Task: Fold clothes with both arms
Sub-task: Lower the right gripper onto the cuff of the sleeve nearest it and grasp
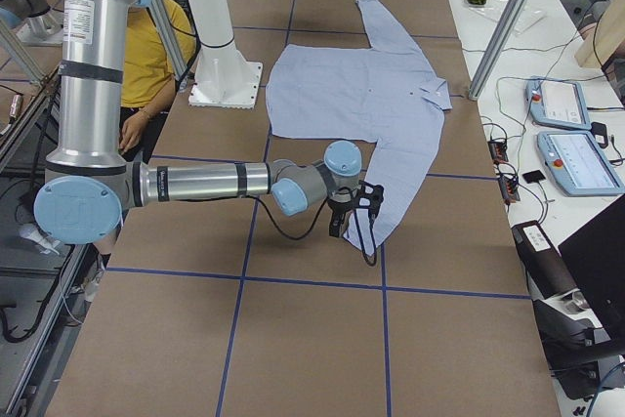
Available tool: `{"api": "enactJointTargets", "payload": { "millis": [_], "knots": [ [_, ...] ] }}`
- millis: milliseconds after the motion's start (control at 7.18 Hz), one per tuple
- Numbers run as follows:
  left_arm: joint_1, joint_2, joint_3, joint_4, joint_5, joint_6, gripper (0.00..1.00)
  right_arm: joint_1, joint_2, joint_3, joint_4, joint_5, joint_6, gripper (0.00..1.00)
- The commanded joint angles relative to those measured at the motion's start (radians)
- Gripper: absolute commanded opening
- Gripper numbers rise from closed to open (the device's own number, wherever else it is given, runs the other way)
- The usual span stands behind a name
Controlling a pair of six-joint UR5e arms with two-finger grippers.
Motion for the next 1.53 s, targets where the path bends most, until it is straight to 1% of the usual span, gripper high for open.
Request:
{"api": "enactJointTargets", "payload": {
  "millis": [0,139,279,836,1115,1393],
  "knots": [
    [0.000,-0.001,0.013,-0.006,-0.003,-0.002,1.00,-0.068,0.032,-0.181,0.317,-0.089,0.330,0.94],
    [0.000,-0.001,0.013,-0.006,-0.003,-0.002,1.00,-0.088,0.038,-0.186,0.319,-0.111,0.370,0.91],
    [0.000,-0.001,0.013,-0.006,-0.003,-0.002,1.00,-0.088,0.050,-0.188,0.319,-0.113,0.398,0.87],
    [0.000,-0.001,0.015,-0.006,-0.003,-0.002,1.00,-0.136,0.064,-0.191,0.309,-0.145,0.444,0.86],
    [0.000,-0.001,0.013,-0.006,-0.003,-0.002,1.00,-0.142,0.069,-0.214,0.319,-0.145,0.461,0.83],
    [0.000,-0.001,0.013,-0.006,-0.003,-0.002,1.00,-0.141,0.067,-0.215,0.321,-0.147,0.469,0.83]
  ]
}}
